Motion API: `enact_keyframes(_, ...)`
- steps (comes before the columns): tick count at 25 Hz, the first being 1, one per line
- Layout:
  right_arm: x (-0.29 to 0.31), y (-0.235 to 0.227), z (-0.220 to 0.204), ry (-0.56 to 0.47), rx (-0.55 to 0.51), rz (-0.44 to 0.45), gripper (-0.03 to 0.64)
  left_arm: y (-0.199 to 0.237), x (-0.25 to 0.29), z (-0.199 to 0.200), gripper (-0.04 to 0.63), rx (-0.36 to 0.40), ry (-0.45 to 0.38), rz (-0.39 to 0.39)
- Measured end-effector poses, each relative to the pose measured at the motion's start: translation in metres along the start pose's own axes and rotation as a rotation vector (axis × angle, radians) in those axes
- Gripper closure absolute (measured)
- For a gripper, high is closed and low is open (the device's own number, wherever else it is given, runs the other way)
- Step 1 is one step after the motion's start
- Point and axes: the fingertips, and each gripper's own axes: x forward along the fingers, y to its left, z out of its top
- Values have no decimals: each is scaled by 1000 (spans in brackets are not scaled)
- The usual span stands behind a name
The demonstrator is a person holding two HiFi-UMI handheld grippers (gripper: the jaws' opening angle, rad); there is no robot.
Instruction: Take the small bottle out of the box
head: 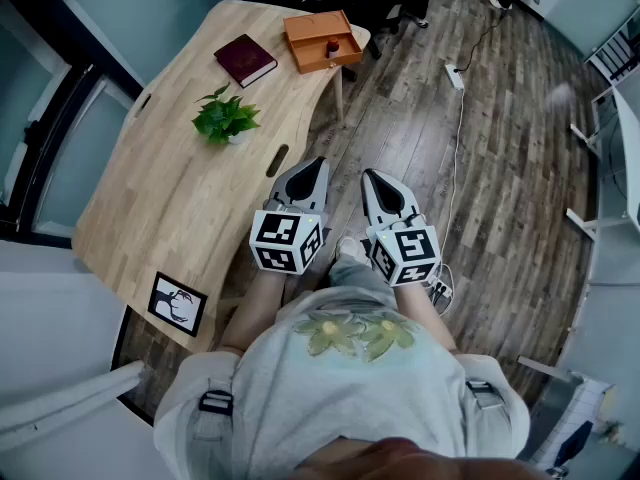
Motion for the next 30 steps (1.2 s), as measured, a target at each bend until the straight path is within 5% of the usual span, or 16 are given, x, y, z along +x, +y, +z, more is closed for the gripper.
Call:
enact_keyframes(17, 115, -117, 19, 38, -88, 94, 609, 41, 158, 12, 592, -21, -11, 88)
enact_keyframes(30, 178, -167, 23, 28, -20, 127, 609, 76, 236, 14, 592, -9, 64, 92)
